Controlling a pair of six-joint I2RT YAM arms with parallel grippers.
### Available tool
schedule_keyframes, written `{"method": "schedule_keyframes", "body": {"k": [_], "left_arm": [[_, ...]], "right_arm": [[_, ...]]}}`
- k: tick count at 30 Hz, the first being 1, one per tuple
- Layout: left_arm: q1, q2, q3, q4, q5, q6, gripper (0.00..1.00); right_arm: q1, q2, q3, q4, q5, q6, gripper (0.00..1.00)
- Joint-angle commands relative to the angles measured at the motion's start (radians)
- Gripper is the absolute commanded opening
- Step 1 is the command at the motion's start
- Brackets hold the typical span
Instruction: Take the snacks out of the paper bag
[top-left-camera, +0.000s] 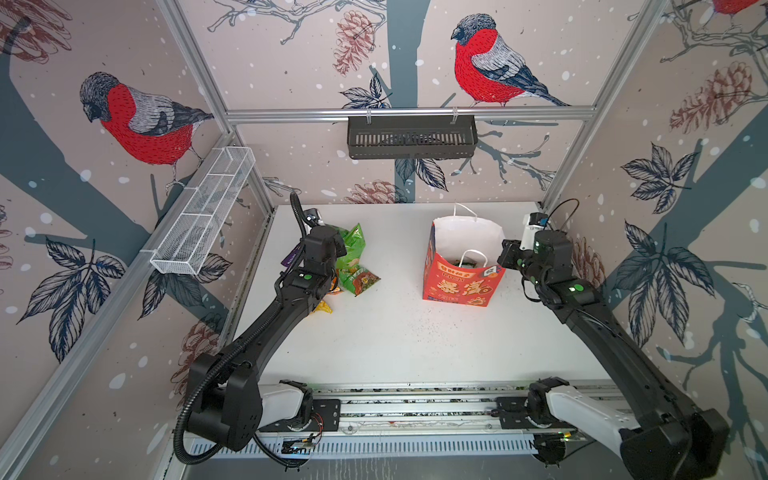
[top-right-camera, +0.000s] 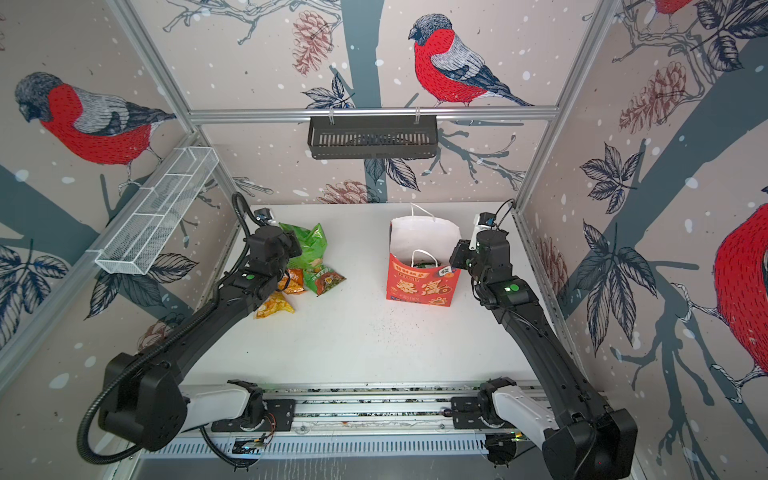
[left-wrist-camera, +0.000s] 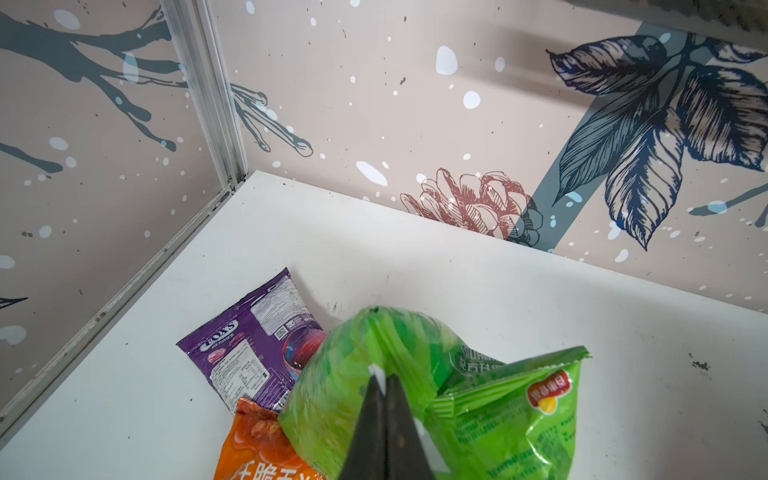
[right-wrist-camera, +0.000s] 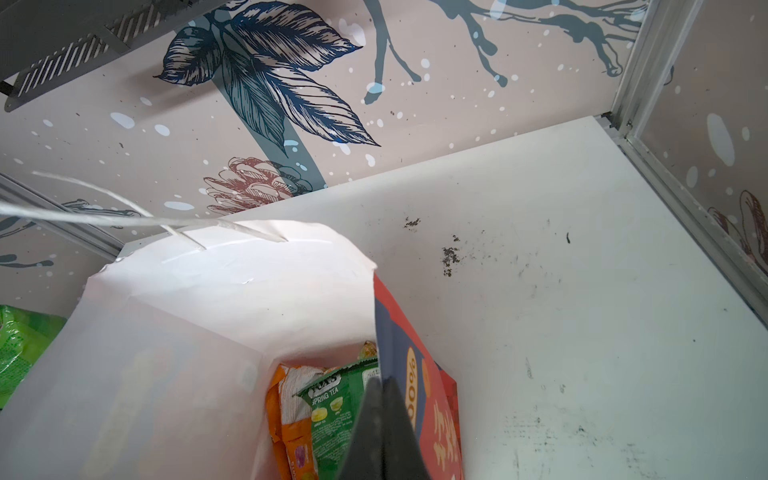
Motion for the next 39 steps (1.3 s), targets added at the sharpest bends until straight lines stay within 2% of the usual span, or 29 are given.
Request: {"method": "schedule_keyframes", "body": {"k": [1, 3, 6, 7, 13, 19, 22, 26, 34, 39], "left_arm": [[0.002, -0.030, -0.044, 0.126, 0.008, -0.042, 0.15], [0.002, -0.055, -0.095, 0.171, 0.042, -0.056, 0.47], [0.000, -0.070, -0.113, 0.160, 0.062, -0.068, 0.83], [-0.003, -0.074, -0.114, 0.146, 0.060, -0.068, 0.98], [-0.056, -0.142, -0.174, 0.181, 0.006, -0.049, 0.99], [-0.172, -0.181, -0.236, 0.211, -0.011, -0.030, 0.99], [-0.225, -0.201, -0.283, 0.240, -0.056, -0.009, 0.99], [-0.243, -0.244, -0.352, 0.302, -0.111, 0.031, 0.99], [-0.264, -0.364, -0.545, 0.492, -0.044, 0.063, 0.99], [-0.307, -0.327, -0.557, 0.495, -0.030, 0.062, 0.99]], "right_arm": [[-0.001, -0.002, 0.001, -0.010, 0.026, 0.002, 0.00], [-0.001, -0.003, 0.001, -0.013, 0.032, 0.008, 0.00], [-0.001, -0.003, -0.004, -0.013, 0.040, 0.014, 0.00], [-0.001, -0.001, -0.005, -0.013, 0.041, 0.018, 0.00], [-0.002, 0.018, 0.014, -0.033, 0.040, 0.040, 0.00], [-0.003, 0.023, 0.026, -0.038, 0.042, 0.052, 0.00], [-0.003, 0.026, 0.019, -0.034, 0.041, 0.067, 0.00], [-0.003, 0.043, 0.016, -0.029, 0.034, 0.086, 0.00], [-0.004, 0.088, 0.074, -0.033, 0.044, 0.071, 0.00], [-0.007, 0.134, 0.132, -0.034, 0.062, 0.044, 0.00]]}}
